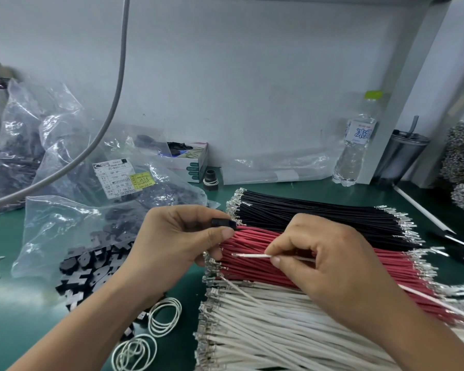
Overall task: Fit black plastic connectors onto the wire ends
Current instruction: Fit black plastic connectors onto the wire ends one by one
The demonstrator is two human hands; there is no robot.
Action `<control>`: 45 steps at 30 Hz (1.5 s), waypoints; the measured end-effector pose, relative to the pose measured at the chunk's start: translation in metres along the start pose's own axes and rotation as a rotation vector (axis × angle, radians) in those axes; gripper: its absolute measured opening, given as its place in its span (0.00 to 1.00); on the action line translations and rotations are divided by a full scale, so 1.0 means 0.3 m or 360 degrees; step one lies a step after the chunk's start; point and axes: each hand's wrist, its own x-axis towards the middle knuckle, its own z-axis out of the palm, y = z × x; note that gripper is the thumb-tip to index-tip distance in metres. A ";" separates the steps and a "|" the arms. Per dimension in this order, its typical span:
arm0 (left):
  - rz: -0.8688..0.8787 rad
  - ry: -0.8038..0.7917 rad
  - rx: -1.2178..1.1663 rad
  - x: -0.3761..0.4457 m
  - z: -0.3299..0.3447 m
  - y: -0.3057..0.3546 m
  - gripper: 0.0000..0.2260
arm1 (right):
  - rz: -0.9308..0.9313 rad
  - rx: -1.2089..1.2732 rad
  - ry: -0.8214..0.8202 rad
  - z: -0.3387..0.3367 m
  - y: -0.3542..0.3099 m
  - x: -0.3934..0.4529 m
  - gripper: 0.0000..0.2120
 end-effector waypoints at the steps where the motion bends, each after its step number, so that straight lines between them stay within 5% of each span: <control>1: -0.0002 -0.0009 -0.0009 0.000 0.000 0.001 0.08 | -0.0008 0.0022 0.0051 -0.002 0.004 0.001 0.07; 8: -0.0014 -0.0063 -0.0089 0.000 -0.006 0.012 0.10 | -0.0123 0.0024 0.0442 0.004 0.004 0.003 0.06; 16: -0.0003 -0.0107 -0.0097 -0.001 -0.004 0.014 0.10 | -0.0188 -0.0026 0.0558 0.038 -0.008 -0.002 0.03; 28: 0.0028 -0.0185 -0.0080 -0.005 -0.004 0.014 0.12 | -0.0232 0.0026 0.0536 0.047 -0.007 0.002 0.03; 34: 0.0074 -0.0252 0.0064 -0.016 -0.010 0.031 0.09 | 0.0014 0.0448 0.0404 0.059 0.006 0.004 0.09; 39: 0.0192 -0.0181 0.0203 -0.020 -0.002 0.040 0.06 | -0.0238 0.0057 0.0480 0.070 -0.005 0.002 0.04; 43: 0.0120 -0.0239 0.0095 -0.021 -0.008 0.047 0.06 | -0.0090 0.0374 0.0431 0.068 0.007 -0.002 0.05; 45: 0.0119 -0.0211 0.0249 -0.018 -0.012 0.041 0.06 | -0.0199 0.0232 0.0456 0.067 -0.001 0.000 0.04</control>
